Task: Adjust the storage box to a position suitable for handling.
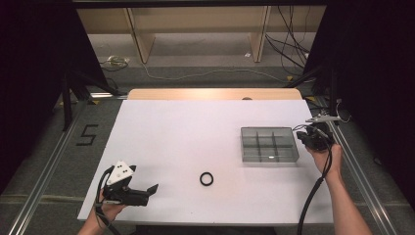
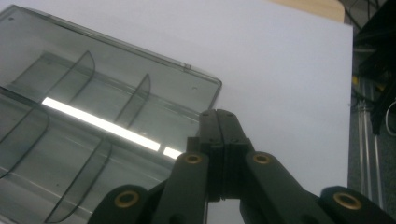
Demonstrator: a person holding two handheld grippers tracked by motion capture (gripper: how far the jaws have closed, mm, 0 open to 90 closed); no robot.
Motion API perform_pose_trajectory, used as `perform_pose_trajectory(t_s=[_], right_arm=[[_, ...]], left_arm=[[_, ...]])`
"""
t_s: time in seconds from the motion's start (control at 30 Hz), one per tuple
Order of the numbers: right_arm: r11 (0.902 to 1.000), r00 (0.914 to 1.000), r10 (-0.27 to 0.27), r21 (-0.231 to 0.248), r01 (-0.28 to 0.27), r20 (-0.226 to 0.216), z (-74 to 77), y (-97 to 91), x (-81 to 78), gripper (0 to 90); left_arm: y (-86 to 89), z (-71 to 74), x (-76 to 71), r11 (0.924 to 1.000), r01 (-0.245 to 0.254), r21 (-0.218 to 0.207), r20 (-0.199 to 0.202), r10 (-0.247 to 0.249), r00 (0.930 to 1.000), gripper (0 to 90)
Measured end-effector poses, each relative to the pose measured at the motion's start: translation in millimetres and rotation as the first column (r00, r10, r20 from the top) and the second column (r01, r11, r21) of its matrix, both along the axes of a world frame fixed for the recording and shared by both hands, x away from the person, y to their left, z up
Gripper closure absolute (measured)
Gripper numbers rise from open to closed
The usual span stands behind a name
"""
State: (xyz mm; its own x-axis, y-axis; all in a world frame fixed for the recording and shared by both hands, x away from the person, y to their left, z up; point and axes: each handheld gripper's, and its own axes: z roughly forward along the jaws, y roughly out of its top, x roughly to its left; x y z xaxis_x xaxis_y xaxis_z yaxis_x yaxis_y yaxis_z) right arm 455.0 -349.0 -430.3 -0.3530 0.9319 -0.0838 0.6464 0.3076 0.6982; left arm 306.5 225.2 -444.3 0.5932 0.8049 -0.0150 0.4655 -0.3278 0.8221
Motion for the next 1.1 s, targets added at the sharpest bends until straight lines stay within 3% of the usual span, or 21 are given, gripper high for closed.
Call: perform_pose_trajectory(t_s=[0.2, 0.33, 0.47, 1.1], right_arm=[[0.9993, 0.9984, -0.004, -0.038, 0.002, -0.057, -9.1, 3.3, 8.8, 90.0], [0.9994, 0.995, -0.023, -0.028, 0.02, -0.097, -14.5, 3.0, 10.6, 90.0], [0.9994, 0.9923, -0.033, -0.014, 0.032, -0.12, -19.0, 0.6, 10.7, 90.0], [0.9993, 0.9872, -0.033, -0.023, 0.03, -0.156, -28.9, 1.9, 15.4, 90.0]], left_arm=[[-0.5, 0.8, -3.6, 0.9998, 0.013, 0.013, 0.019, -0.013, 0.9997, 0.0], [0.2, -0.6, -1.2, 0.9999, 0.011, 0.01, 0.005, -0.011, 0.9999, 0.0], [-1.8, 0.8, -3.4, 0.9995, 0.027, 0.016, 0.017, -0.027, 0.9995, 0.0], [-2.3, 1.3, -5.0, 0.9996, 0.017, 0.023, 0.018, -0.017, 0.9997, 0.0]])
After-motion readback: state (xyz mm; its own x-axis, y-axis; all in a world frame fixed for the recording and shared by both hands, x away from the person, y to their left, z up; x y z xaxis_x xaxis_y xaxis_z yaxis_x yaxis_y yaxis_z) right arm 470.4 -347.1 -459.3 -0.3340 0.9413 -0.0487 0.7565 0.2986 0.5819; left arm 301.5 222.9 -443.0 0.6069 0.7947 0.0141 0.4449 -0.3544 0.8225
